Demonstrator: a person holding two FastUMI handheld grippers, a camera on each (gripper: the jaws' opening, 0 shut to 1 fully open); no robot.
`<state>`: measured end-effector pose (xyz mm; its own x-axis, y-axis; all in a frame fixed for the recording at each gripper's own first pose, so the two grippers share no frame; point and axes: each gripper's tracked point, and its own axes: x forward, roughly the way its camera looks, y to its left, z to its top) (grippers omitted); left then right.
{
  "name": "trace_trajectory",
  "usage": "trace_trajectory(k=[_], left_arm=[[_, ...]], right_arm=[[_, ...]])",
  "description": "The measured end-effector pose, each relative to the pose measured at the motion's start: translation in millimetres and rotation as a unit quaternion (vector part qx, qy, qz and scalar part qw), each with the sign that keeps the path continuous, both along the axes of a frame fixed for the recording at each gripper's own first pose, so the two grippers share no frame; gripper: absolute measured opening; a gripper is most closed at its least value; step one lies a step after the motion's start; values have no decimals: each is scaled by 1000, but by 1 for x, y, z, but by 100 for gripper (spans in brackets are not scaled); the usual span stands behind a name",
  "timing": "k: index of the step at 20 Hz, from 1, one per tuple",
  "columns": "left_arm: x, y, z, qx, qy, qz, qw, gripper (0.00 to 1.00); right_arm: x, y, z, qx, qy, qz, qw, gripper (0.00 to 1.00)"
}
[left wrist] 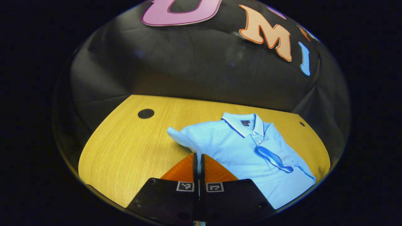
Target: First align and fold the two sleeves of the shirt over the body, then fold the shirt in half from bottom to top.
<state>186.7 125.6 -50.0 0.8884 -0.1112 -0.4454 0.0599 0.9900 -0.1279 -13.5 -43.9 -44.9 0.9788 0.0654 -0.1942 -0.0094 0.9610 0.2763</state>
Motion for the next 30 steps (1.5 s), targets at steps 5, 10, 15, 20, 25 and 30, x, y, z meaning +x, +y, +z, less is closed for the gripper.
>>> trace_trajectory(k=[5,10,15,20,25,30], left_arm=[[10,-87,44,6,-47,-71,996,0],[16,-175,31,32,-39,-148,988,0],[18,-228,-14,61,-5,-181,982,0],[25,-248,-14,35,-8,-171,985,2],[9,-226,13,33,-30,-129,991,78],[-59,-176,51,36,-82,-100,991,93]], right_arm=[[-7,1,-2,4,2,5,1000,97],[-17,0,-5,3,1,2,1000,97],[-29,6,-16,10,17,4,1000,97],[-28,12,-30,3,31,11,999,97],[-40,20,-33,-3,29,24,999,97],[-58,27,-40,-32,40,43,998,97]])
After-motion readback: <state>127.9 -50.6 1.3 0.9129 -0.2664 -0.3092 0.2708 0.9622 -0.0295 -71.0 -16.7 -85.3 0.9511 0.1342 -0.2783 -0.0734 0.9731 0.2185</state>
